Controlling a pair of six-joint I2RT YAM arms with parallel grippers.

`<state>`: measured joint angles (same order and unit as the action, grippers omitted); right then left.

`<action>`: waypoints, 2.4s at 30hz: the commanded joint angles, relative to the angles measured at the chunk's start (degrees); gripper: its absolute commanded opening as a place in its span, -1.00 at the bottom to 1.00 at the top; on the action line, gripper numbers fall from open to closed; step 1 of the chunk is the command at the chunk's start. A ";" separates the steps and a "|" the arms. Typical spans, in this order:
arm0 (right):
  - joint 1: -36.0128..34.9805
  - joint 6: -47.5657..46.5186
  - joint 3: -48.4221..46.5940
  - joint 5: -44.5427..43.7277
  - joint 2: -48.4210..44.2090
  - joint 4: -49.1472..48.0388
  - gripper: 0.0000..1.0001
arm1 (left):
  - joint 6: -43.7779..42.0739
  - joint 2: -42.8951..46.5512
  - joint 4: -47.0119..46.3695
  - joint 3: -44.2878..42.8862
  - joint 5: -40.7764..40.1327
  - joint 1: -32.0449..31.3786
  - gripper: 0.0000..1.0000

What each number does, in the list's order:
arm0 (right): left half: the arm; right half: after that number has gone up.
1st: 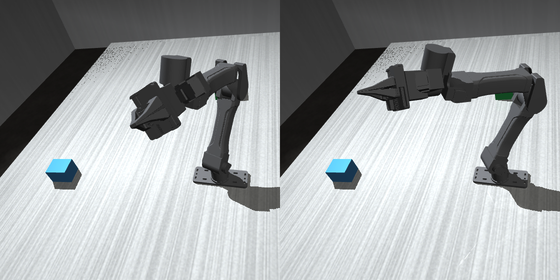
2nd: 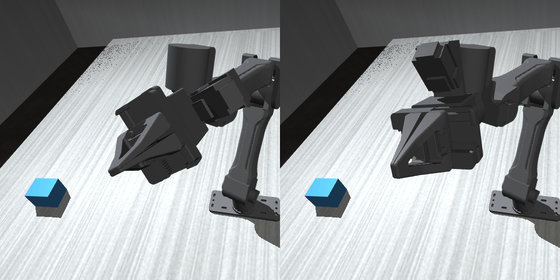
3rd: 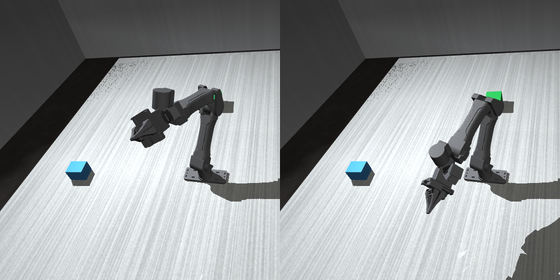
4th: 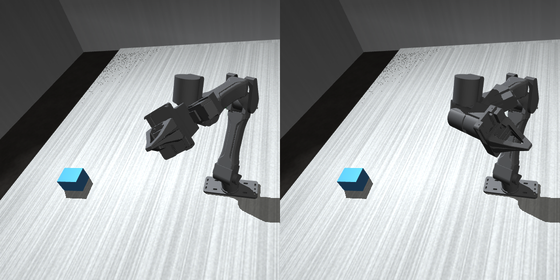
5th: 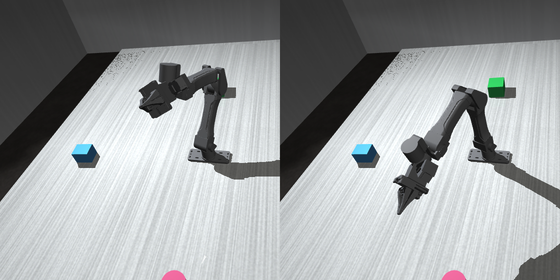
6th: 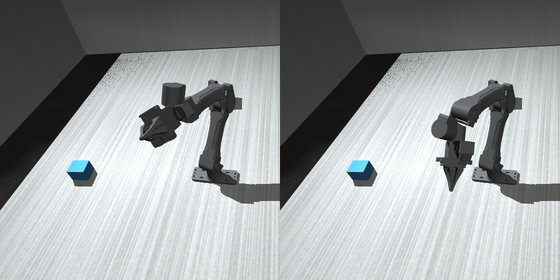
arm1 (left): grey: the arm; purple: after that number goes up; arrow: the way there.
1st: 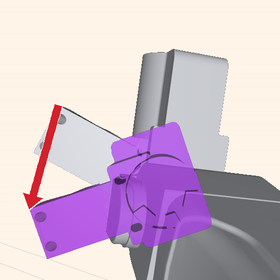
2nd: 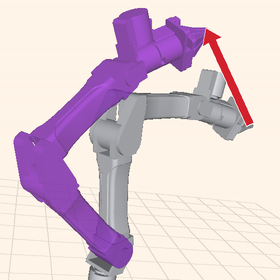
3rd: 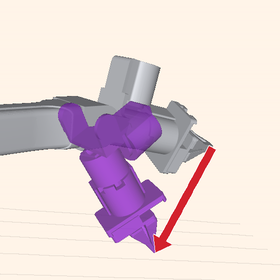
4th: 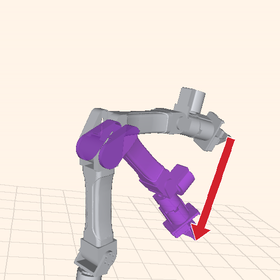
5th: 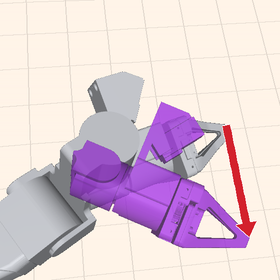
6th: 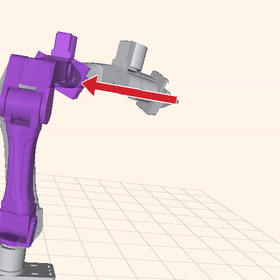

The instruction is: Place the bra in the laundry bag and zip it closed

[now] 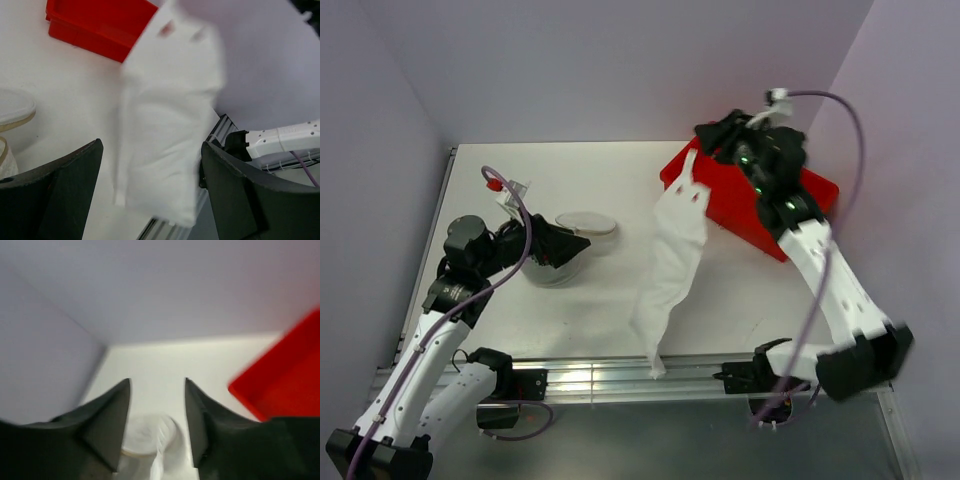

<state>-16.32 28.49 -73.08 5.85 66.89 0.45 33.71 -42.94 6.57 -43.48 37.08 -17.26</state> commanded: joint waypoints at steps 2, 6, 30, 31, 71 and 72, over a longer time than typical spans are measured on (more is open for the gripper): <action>-0.56 -2.73 -0.93 -0.92 12.73 7.73 0.28 | 3.02 -3.28 -2.35 0.86 -3.67 -1.63 0.72; -2.74 -3.44 2.58 -5.13 8.97 4.56 0.57 | 4.08 -7.15 -2.44 0.24 -11.66 -8.04 0.68; -12.42 4.03 48.11 -2.60 -24.09 -2.11 -0.21 | 2.23 -37.21 -11.65 7.01 -16.96 -25.55 0.46; -12.42 4.12 48.55 -2.59 -24.26 -2.38 -0.21 | 2.41 -37.91 -12.45 7.36 -16.00 -25.37 0.45; -4.42 10.37 58.40 26.31 -32.41 -27.17 0.80 | -0.13 -15.60 -5.62 -10.91 -13.17 -22.56 -1.00; -4.43 7.75 57.36 27.19 -33.92 -26.56 0.79 | -0.49 -15.95 -1.34 -13.97 -13.26 -22.56 -1.00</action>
<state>-20.25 41.67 -14.44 27.27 37.76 -22.61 36.34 -60.27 -1.78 -50.06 25.06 -39.83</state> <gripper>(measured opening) 0.901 0.012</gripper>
